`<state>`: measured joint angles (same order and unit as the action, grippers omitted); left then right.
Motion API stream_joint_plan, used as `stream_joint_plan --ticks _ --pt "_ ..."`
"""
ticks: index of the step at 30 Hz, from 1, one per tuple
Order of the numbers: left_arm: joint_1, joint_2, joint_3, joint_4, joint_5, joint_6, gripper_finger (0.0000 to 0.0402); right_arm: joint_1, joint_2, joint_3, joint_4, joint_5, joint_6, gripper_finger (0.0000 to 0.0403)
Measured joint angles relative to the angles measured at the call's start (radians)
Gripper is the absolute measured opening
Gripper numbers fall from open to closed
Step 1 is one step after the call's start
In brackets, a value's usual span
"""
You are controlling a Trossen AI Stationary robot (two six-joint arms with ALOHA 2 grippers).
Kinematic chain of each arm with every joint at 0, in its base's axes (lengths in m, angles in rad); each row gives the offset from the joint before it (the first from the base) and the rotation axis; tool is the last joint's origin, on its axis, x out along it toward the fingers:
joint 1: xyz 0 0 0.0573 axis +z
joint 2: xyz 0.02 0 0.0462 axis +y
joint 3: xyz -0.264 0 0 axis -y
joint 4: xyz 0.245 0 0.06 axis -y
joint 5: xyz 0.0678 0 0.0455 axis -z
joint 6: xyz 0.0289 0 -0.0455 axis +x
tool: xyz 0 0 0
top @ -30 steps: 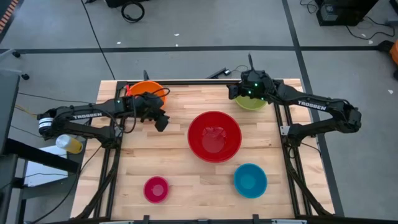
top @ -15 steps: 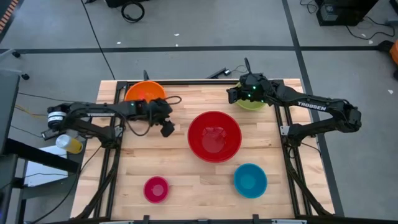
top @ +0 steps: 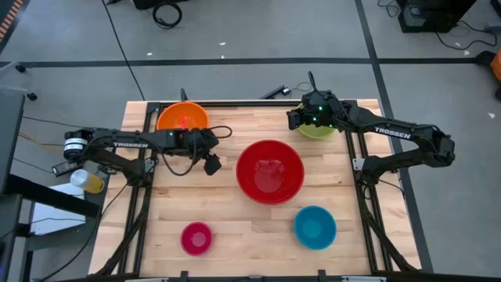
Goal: Nest bowls inside each other
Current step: Stack the orange bowl into the red bowl
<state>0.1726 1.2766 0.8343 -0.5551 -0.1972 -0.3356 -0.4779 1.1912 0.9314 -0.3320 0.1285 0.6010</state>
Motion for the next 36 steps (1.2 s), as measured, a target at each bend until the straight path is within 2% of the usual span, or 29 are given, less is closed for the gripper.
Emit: stream_joint_plan --ticks 3,10,14,16,19,27,30,36 --pt "0.001 0.0 0.001 0.0 -0.024 0.034 0.027 -0.012 0.0 0.0 0.001 -0.041 0.0 0.0119" --pt "0.032 -0.004 0.007 -0.041 -0.031 0.024 0.027 -0.014 0.0 0.0 0.001 -0.058 0.008 0.0119" --pt "0.053 -0.017 0.085 -0.13 -0.035 0.036 0.027 -0.014 0.0 0.0 0.001 -0.085 0.009 0.0119" --pt "0.07 -0.017 0.113 -0.175 -0.069 0.077 0.027 -0.014 0.0 0.0 0.001 -0.088 0.009 0.0119" --pt "0.106 -0.016 0.133 -0.156 -0.079 0.117 0.027 -0.015 0.0 0.0 0.002 -0.084 0.009 0.0119" --pt "0.201 0.025 0.06 -0.164 -0.05 0.095 0.027 -0.012 0.0 0.0 0.001 -0.08 0.009 0.0119" --pt "0.214 0.054 0.055 -0.181 -0.042 0.045 0.027 -0.01 0.0 0.0 0.001 -0.08 0.009 0.0119" --pt "0.21 0.085 0.056 -0.161 -0.041 0.048 0.0251 -0.008 0.0 0.0 0.001 -0.081 0.009 0.0119"
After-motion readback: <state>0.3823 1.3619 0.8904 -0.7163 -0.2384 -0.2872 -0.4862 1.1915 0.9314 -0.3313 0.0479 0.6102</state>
